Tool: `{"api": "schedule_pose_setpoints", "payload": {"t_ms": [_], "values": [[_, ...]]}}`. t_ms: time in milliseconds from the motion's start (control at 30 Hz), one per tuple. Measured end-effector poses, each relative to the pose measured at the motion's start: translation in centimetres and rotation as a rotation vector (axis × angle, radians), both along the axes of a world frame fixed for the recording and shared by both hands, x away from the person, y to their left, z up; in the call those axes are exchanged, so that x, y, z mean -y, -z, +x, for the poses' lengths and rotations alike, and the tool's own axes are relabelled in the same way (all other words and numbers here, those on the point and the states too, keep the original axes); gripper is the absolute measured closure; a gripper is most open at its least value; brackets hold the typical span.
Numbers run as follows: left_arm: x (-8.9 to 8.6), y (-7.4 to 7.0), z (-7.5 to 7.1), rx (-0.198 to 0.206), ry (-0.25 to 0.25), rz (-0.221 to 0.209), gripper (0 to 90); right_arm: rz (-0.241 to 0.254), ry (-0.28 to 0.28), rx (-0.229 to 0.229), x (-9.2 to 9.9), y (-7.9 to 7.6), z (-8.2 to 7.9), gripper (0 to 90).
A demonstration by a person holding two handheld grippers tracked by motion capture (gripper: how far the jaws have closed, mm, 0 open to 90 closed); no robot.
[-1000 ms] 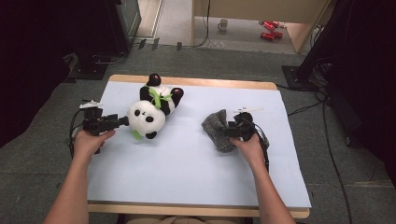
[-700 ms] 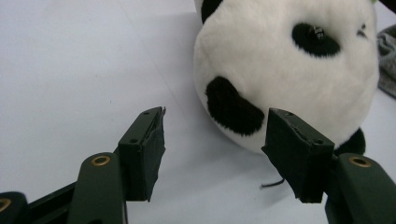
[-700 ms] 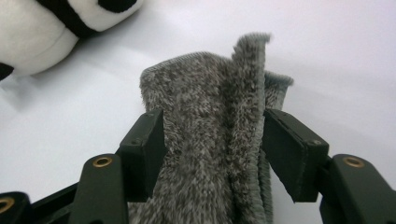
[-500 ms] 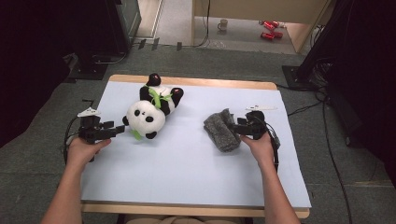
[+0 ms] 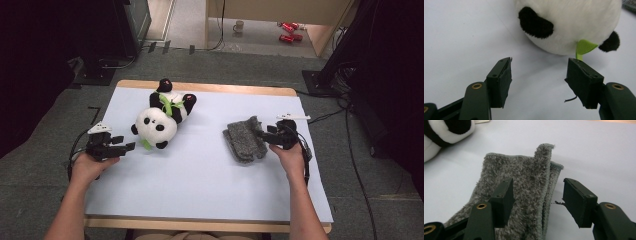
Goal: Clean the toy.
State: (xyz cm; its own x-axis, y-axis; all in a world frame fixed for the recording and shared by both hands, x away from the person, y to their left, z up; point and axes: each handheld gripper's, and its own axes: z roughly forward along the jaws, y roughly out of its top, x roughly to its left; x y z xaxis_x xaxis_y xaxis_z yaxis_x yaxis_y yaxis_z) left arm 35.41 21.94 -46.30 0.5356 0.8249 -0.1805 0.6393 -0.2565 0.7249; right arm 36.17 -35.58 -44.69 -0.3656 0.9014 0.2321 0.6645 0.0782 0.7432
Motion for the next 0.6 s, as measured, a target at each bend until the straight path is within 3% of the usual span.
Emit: {"api": "schedule_pose_setpoints", "payload": {"t_ms": [600], "values": [[0.2,1.3,0.0,-0.019,0.027,0.06,36.1,-0.045,0.115,-0.019,5.1,1.3,-0.7,44.2]]}}
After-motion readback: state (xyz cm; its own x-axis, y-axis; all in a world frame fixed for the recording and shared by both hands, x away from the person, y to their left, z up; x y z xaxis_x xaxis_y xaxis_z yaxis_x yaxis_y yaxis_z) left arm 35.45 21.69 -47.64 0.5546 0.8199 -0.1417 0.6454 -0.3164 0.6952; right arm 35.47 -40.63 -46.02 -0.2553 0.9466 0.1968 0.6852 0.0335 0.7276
